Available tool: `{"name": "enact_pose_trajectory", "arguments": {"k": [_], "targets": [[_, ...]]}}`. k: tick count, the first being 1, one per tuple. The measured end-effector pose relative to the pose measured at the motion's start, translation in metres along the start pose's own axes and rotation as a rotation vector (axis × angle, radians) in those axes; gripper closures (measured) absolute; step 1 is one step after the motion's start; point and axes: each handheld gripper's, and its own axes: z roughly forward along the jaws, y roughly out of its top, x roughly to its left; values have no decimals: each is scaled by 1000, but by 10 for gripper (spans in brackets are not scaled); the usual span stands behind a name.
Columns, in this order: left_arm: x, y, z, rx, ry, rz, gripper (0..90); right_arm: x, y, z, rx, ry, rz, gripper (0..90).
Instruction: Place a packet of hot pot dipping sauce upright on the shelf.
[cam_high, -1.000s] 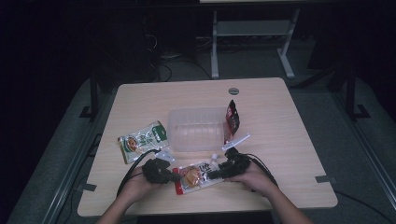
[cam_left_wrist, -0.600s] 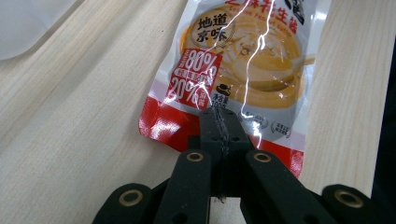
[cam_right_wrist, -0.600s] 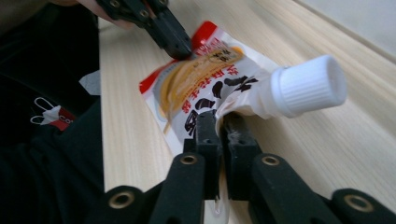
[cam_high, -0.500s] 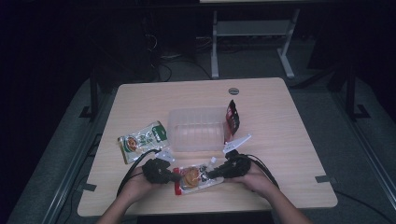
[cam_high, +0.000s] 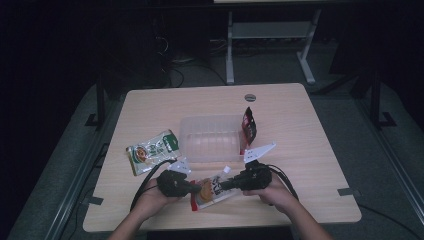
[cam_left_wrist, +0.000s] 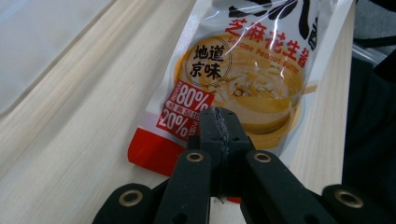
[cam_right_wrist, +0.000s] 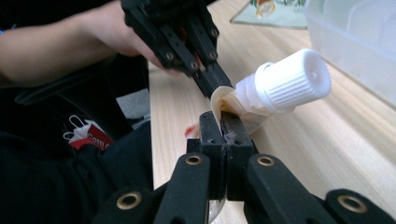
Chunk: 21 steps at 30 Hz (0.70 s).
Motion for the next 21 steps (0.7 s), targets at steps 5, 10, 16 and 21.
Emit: {"name": "enact_pose_trajectory", "arguments": {"k": [5,10,16,21], "targets": [[-5,5,1,-28,-16,15,898,6,4,-6,-37,0,-15,890],[-10,10,3,-62,-19,32,897,11,9,-11,-74,6,-30,892],[-17,15,8,-92,-61,42,897,14,13,-15,-115,21,-41,894],[-21,18,7,-100,-71,63,827,19,17,-19,-121,5,-72,895]]}}
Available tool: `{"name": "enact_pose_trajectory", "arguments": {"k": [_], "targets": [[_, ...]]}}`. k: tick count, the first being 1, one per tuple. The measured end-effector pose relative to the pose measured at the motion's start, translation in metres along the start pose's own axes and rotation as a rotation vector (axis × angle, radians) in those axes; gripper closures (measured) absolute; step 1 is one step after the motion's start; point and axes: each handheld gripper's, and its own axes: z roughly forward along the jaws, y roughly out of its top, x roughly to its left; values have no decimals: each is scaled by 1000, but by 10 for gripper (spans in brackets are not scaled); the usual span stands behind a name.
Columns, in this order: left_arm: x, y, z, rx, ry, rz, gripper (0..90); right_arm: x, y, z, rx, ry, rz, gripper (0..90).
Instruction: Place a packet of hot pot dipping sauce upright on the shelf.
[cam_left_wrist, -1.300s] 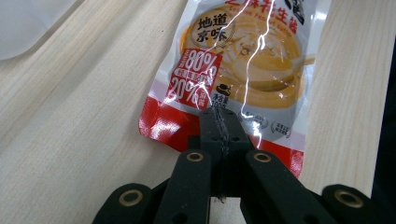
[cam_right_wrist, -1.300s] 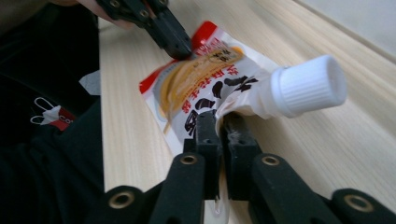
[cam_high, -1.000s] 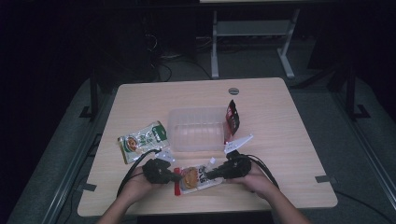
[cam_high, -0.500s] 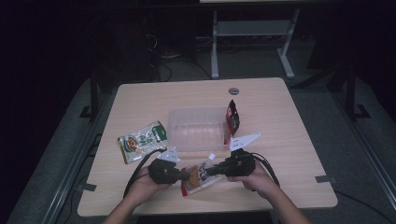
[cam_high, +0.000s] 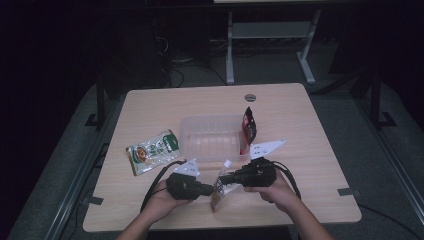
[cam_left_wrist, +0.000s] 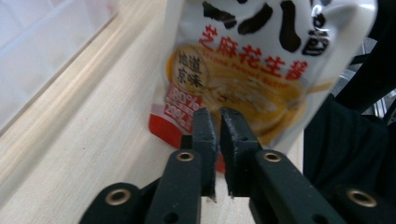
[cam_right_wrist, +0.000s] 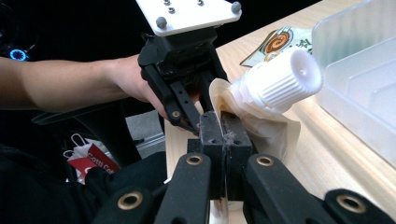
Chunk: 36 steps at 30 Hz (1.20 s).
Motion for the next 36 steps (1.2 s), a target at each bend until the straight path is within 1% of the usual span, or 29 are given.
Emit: {"name": "enact_pose_trajectory", "arguments": {"k": [1,2,3,4,5,6,7,8,9,10,11,12,13,16,18,19,20,21,24,25,26,27,28,30,31,32,33,34,36], "targets": [[1,-1,-5,-9,-1,0,806,0,0,-2,-1,-2,-1,896],[1,-1,-5,-9,-1,0,782,0,0,-2,-1,-2,-1,896],[1,-1,-7,-15,-3,0,782,0,0,-3,-10,-8,4,896],[2,-2,-13,-17,-17,-3,715,0,1,-6,-17,-12,6,896],[2,-2,-13,-17,-17,-3,683,-1,2,-7,-24,-19,3,896],[2,-3,-18,-19,-16,4,661,-2,2,-9,-35,-21,7,896],[2,-3,-18,-19,-16,4,626,-2,2,-9,-35,-21,7,896],[2,-4,-20,-22,-18,1,589,-2,3,-11,-48,-23,10,897],[3,-6,-23,-19,-25,-2,589,-2,3,-11,-48,-23,10,897],[3,-7,-25,-20,-17,4,539,-2,4,-13,-54,-23,7,897],[4,-8,-28,-16,-13,6,517,-2,4,-14,-56,-23,9,897],[6,-10,-30,-10,-18,8,492,-2,4,-14,-57,-24,8,897],[7,-12,-31,-7,-20,6,492,-2,4,-14,-57,-24,8,897],[10,-16,-37,-7,-15,-5,442,-1,4,-15,-59,-27,11,897],[12,-17,-41,-4,-8,-7,388,-1,6,-16,-63,-30,8,897],[12,-17,-43,-10,-5,-15,388,-1,6,-16,-63,-30,8,897],[13,-17,-45,-10,0,-9,368,-1,7,-17,-63,-35,4,897],[14,-18,-46,-8,-2,-18,342,-1,8,-17,-62,-35,1,897],[14,-23,-49,27,21,-8,284,-1,13,-19,-62,-53,-14,897],[13,-25,-50,33,26,-15,267,-1,16,-20,-60,-65,-20,897],[14,-28,-51,39,32,-12,267,-1,16,-20,-60,-65,-20,897],[14,-31,-51,41,31,-32,260,-1,18,-21,-64,-68,-20,897],[14,-34,-52,45,34,-39,259,-1,19,-22,-67,-72,-24,897],[15,-39,-52,38,43,-52,259,-1,24,-24,-72,-84,-21,897],[15,-41,-52,42,47,-55,258,-1,30,-24,-83,-95,-23,897],[15,-42,-52,52,54,-47,258,-1,30,-24,-83,-95,-23,897],[14,-43,-52,52,59,-49,253,-1,32,-24,-86,-97,-24,897],[15,-43,-53,58,62,-43,252,-2,38,-25,-89,-110,-28,897],[18,-44,-54,61,66,-47,251,-4,40,-25,-93,-113,-30,897]]}}
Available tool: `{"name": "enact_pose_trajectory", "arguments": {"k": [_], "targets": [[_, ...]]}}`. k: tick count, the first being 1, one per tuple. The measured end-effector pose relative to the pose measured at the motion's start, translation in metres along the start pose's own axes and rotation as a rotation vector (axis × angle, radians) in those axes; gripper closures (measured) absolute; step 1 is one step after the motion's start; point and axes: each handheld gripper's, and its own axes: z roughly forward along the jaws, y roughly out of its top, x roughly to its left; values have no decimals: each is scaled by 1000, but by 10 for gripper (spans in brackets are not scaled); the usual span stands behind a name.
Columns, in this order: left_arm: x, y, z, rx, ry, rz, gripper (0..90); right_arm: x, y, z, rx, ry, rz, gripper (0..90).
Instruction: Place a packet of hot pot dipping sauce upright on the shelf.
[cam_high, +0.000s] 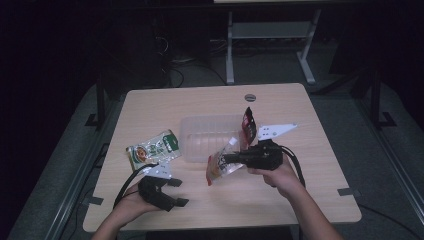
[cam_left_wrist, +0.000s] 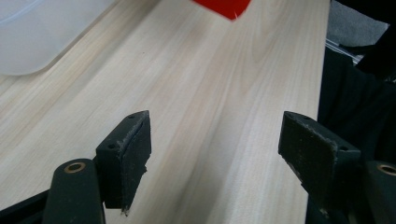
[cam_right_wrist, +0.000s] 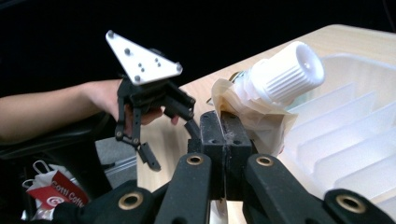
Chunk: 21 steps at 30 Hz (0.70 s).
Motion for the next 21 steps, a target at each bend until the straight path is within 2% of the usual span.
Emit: {"name": "enact_pose_trajectory", "arguments": {"k": [2,4,12,13,21], "targets": [[2,-1,0,4,6,0,252,-3,4,0,-12,-2,-4,897],[2,-2,-1,-3,5,-18,252,-6,9,0,-18,-8,1,897],[3,-2,-1,-10,6,-22,252,-13,30,1,-59,-24,-15,898],[4,-2,-2,5,8,-13,252,-14,36,3,-60,-29,-21,898],[7,-3,-3,-4,17,-6,252,-24,55,8,-70,-48,-30,898]]}}
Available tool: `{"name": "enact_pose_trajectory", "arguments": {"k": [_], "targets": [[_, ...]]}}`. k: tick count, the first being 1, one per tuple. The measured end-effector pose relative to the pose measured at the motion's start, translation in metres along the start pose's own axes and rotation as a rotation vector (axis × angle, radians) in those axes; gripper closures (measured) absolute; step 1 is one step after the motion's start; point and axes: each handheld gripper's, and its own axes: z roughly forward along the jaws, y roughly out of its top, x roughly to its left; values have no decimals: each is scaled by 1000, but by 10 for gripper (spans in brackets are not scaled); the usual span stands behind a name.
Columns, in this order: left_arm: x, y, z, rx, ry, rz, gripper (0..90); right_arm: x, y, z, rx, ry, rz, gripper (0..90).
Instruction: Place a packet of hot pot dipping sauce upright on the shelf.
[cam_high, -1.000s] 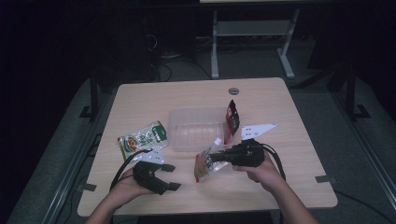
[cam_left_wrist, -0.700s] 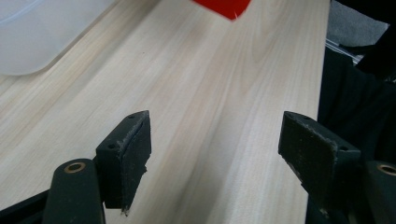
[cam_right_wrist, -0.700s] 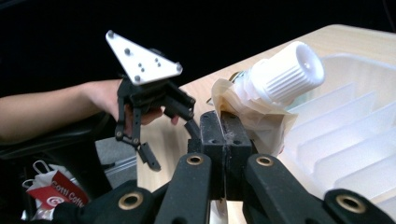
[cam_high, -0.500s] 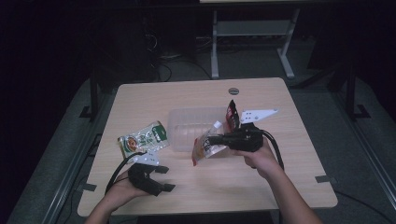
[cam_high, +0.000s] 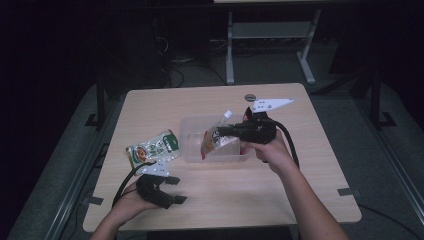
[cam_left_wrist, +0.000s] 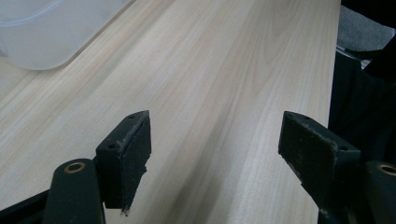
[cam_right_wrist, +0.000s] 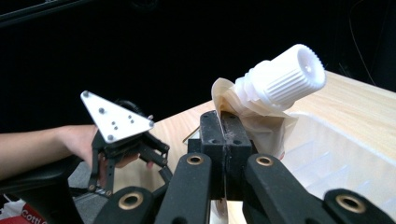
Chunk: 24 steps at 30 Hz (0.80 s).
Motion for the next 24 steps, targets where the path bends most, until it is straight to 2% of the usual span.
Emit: {"name": "enact_pose_trajectory", "arguments": {"k": [9,14,24], "targets": [[3,-2,-1,-16,2,-23,251,-17,12,21,16,-14,14,898],[4,-3,-2,-16,1,-21,250,-23,17,35,22,-15,20,898],[4,-3,-1,-18,4,-31,250,-34,20,63,36,-3,42,897]]}}
